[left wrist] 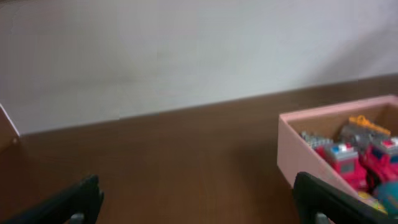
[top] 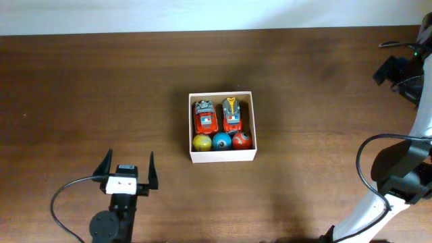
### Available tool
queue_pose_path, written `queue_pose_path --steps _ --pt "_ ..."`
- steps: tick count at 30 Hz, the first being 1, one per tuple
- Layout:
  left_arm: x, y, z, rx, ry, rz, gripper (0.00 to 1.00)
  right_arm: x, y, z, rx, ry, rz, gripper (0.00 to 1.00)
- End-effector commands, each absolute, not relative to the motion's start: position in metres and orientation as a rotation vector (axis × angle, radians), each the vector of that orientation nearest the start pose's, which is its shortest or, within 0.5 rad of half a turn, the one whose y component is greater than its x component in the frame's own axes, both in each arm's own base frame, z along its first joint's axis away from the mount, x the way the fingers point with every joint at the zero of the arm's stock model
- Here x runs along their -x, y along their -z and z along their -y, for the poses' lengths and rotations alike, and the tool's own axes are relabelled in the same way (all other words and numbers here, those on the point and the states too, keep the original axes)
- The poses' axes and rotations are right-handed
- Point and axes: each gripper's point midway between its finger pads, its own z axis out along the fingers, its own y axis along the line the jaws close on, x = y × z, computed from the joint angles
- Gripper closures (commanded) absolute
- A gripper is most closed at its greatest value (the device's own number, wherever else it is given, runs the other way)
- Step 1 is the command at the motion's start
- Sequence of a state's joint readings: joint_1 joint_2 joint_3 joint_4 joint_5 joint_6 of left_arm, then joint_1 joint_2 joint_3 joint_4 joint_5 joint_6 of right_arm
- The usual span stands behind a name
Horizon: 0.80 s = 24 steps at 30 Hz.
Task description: Pack container
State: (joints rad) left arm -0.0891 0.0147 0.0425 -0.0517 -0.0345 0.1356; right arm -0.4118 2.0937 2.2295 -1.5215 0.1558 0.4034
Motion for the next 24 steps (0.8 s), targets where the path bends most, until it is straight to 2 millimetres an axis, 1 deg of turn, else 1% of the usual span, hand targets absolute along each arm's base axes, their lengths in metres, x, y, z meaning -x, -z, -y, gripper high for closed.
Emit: queue_pose_path --steps 1,2,24 --pt "-0.2439 -0.1625 0.0147 -0.168 -0.080 -1.640 0.01 -0.3842 -0.2119 0.1976 -1.172 0.232 -2.657 0.01" --pt "-0.2433 -0.1558 0.0148 -0.171 -0.080 -1.667 0.01 -0.3841 -0.2119 0.1978 -1.172 0.232 -2.656 0.01" --pt "-0.2433 -0.1562 0.0169 -0.182 -0.067 -1.664 0.01 -0.3842 -0.2119 0.1976 -1.172 0.232 -2.657 0.01"
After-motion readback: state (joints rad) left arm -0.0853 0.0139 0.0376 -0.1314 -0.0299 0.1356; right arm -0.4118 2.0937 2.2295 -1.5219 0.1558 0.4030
